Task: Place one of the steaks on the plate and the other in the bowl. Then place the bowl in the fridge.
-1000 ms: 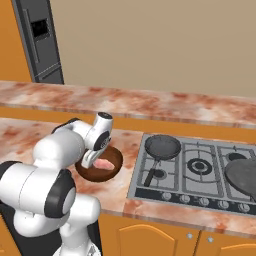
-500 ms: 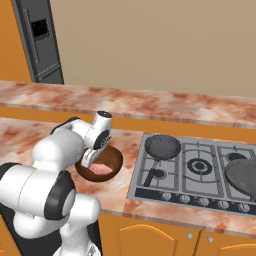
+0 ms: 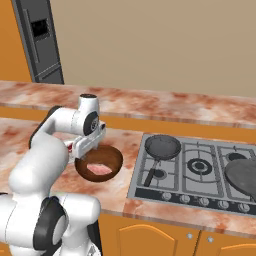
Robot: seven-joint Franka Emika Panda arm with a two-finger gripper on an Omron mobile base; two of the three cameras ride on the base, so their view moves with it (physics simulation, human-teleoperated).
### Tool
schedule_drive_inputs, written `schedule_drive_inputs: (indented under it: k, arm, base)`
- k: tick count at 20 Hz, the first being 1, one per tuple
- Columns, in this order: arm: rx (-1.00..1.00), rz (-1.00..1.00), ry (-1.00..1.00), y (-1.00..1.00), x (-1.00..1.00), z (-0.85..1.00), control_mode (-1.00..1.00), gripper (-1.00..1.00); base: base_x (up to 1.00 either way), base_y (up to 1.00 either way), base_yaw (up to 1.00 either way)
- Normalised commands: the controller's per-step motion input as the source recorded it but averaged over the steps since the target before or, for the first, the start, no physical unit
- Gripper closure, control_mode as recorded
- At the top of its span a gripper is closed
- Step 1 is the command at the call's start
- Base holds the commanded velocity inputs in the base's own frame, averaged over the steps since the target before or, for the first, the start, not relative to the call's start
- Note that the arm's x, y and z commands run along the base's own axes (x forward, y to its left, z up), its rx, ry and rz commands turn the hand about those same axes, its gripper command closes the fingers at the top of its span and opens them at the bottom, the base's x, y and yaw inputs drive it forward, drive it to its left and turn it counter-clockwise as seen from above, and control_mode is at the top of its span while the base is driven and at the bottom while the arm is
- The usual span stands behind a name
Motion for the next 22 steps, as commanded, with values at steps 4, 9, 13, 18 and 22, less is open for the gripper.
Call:
schedule_drive_inputs:
  k: [4,9,13,18,22]
  arm:
    - [-0.30,-0.59,0.08,-0.38,-0.13,0.19,-1.00,-1.00]
    - [-0.20,-0.84,0.10,-0.14,0.08,0.16,-1.00,-1.00]
    - [0.09,-0.86,0.09,-0.18,-0.01,0.46,-1.00,-1.00]
    - [0.29,-0.61,-0.37,0.01,-0.30,0.13,-1.00,-1.00]
    - [-0.10,-0.50,-0.46,0.13,-0.09,0.16,-1.00,-1.00]
  base:
    - [0.00,0.00,0.00]
    - [0.00,0.00,0.00]
    - [0.00,0.00,0.00]
    - [0.00,0.00,0.00]
    - [0.00,0.00,0.00]
